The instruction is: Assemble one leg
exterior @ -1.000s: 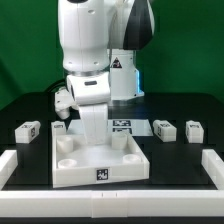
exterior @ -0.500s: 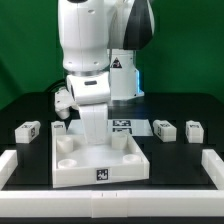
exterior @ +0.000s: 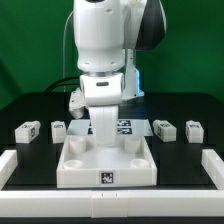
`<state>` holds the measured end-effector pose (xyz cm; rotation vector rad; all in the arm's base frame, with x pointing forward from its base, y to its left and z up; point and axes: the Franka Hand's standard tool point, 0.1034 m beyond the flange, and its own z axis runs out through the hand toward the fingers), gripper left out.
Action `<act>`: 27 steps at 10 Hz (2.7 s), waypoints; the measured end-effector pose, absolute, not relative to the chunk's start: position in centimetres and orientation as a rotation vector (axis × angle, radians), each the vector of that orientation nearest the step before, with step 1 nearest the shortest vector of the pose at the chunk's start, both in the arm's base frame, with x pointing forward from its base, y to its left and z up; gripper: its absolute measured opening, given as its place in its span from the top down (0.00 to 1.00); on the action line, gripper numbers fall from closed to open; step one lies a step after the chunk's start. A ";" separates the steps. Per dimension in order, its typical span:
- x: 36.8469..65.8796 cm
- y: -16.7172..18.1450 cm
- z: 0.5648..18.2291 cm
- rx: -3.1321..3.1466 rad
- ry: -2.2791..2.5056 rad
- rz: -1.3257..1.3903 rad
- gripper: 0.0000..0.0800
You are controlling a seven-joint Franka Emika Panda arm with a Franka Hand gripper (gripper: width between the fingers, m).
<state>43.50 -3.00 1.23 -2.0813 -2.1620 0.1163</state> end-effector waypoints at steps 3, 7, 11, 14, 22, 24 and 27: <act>44.6 0.5 1.3 -2.139 -2.106 0.101 0.91; 45.1 1.0 1.4 -2.133 -2.116 0.091 0.91; 45.9 3.0 1.4 -2.147 -2.105 0.076 0.91; 46.9 5.3 1.3 -2.155 -2.102 0.062 0.91; 48.9 6.7 1.3 -2.142 -2.130 0.030 0.91; 48.9 6.6 1.3 -2.143 -2.129 0.031 0.70; 48.9 6.5 1.3 -2.144 -2.128 0.031 0.31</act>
Offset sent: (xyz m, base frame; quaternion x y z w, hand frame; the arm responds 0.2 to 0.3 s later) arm 0.0102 0.0491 0.0010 0.0460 0.0315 -0.0002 0.9984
